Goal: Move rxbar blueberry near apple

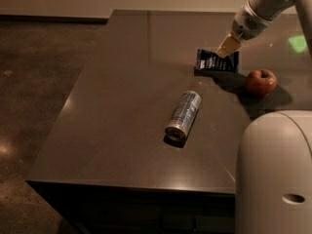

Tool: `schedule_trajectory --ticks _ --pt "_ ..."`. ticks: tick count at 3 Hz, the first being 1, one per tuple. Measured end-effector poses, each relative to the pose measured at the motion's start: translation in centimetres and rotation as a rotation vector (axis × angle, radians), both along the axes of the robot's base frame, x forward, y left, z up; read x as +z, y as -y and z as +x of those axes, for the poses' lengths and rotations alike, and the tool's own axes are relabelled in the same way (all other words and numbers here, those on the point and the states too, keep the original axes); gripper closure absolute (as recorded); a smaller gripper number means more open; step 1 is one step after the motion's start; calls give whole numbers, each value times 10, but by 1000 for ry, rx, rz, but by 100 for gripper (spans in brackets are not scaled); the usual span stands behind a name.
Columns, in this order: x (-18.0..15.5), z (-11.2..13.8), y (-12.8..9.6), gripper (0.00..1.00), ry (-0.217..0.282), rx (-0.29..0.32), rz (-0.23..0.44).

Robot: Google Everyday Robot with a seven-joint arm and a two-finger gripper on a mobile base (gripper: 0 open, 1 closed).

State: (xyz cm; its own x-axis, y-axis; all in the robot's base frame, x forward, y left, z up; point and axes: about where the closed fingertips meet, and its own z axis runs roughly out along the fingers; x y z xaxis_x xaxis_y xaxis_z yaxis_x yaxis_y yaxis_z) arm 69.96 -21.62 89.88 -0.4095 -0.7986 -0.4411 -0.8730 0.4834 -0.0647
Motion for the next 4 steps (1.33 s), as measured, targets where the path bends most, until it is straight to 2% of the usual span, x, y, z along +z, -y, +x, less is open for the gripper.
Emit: schedule_trajectory --ticks 1,2,4 --pt "3 -8 4 100 0 7 12" --pt "0 -14 4 84 -13 16 13" --pt "-8 -18 9 37 -40 15 -2"
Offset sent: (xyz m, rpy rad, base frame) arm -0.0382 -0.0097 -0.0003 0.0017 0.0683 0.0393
